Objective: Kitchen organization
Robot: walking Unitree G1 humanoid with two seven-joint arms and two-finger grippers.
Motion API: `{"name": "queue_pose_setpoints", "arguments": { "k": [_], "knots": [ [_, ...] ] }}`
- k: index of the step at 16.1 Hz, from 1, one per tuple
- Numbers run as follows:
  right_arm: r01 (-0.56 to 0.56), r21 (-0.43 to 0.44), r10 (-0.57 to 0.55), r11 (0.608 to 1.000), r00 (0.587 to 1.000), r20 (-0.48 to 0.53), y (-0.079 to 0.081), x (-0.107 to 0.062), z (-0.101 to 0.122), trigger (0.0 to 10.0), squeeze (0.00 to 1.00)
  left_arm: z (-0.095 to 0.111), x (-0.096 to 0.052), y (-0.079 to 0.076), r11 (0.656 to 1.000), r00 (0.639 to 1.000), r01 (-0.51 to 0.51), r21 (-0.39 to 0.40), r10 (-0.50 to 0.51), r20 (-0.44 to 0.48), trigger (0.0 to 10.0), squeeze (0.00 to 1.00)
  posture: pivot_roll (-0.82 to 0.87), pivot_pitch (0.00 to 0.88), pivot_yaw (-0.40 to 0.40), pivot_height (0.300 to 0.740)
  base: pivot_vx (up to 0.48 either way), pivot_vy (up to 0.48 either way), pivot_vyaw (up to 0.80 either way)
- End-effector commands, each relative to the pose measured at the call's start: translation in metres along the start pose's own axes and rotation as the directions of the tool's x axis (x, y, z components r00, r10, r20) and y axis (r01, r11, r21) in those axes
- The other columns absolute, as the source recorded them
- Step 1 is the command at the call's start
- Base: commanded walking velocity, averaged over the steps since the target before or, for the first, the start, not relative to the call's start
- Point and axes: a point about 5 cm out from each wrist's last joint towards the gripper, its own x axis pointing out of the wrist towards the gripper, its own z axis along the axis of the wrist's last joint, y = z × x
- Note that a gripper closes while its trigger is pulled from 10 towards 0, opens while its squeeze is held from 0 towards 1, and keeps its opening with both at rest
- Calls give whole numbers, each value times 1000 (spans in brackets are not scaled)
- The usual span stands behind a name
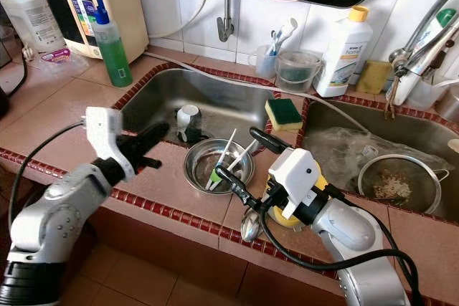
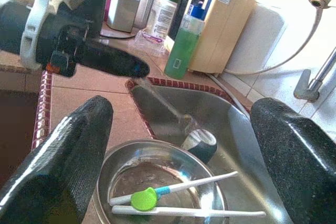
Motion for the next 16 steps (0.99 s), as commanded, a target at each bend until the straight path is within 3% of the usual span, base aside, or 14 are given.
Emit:
{"name": "queue_pose_setpoints", "arguments": {
  "k": [1,9,16],
  "knots": [
    [-10,-12,10,1000,1000,1,-1,1,1,10000,0,-4,0,-1,999,1000,4,36,-3,-17,10000,0,-167,32,32,740,0,0,0],
    [2,-17,-2,1000,1000,-9,-2,-3,0,10000,0,-6,-2,-12,988,987,157,11,-157,-36,10000,0,-177,34,34,740,0,0,0],
    [7,-15,-7,1000,1000,1,-4,0,1,10000,0,-1,-2,-8,987,987,163,-14,-163,-15,10000,0,-174,28,30,740,0,0,0]
  ]
}}
